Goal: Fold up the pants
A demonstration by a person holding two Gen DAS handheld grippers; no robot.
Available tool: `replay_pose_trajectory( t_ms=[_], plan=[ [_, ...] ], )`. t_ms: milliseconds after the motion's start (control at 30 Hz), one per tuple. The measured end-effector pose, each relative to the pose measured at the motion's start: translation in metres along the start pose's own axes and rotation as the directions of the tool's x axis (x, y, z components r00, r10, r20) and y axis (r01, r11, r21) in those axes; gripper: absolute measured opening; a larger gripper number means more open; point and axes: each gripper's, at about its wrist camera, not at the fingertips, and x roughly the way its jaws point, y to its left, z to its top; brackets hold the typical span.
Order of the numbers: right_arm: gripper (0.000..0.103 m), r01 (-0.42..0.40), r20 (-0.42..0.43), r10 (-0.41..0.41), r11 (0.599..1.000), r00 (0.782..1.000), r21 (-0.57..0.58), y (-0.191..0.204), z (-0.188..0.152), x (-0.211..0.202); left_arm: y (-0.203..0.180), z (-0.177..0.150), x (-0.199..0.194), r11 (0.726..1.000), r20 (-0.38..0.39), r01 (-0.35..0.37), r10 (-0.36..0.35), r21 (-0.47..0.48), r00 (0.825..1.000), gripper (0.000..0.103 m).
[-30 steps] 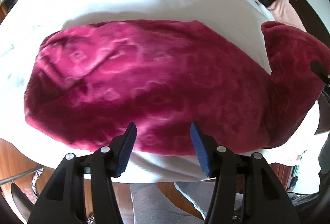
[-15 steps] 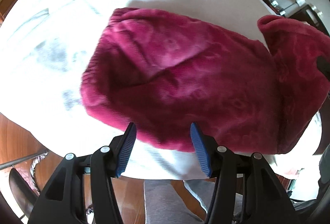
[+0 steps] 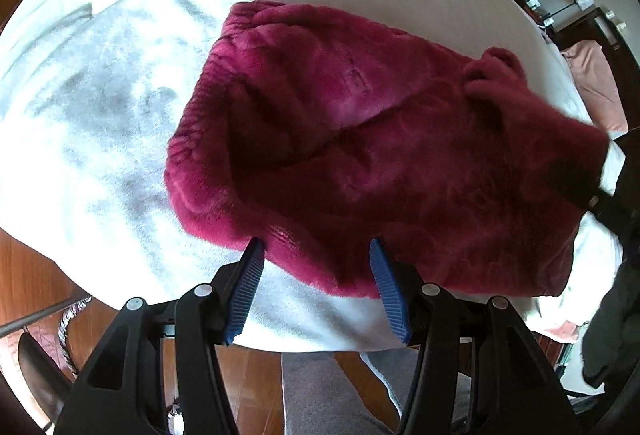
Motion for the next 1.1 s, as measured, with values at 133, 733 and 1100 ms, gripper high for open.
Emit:
replay_pose_trajectory(
  t_ms=[133, 733, 1100],
  plan=[
    [0.037, -0.013, -0.051, 0.014, 1.000, 0.999, 0.009, -0.003, -0.010, 0.014, -0.011, 0.010, 0.003, 1.000, 0.007, 0.018, -0.018, 0.018, 1.000, 0.061],
    [0.038, 0.162, -0.117, -0.132, 0.938, 0.984, 0.307, -0.110, -0.135, -0.053, -0.096, 0.049, 0.040, 0.976, -0.054, 0.204, -0.201, 0.074, 0.978, 0.071],
    [0.038, 0.183, -0.141, -0.144, 0.930, 0.979, 0.319, -0.146, -0.154, -0.065, -0.114, 0.041, 0.075, 0.981, -0.125, 0.194, -0.190, 0.013, 0.974, 0.071]
  ],
)
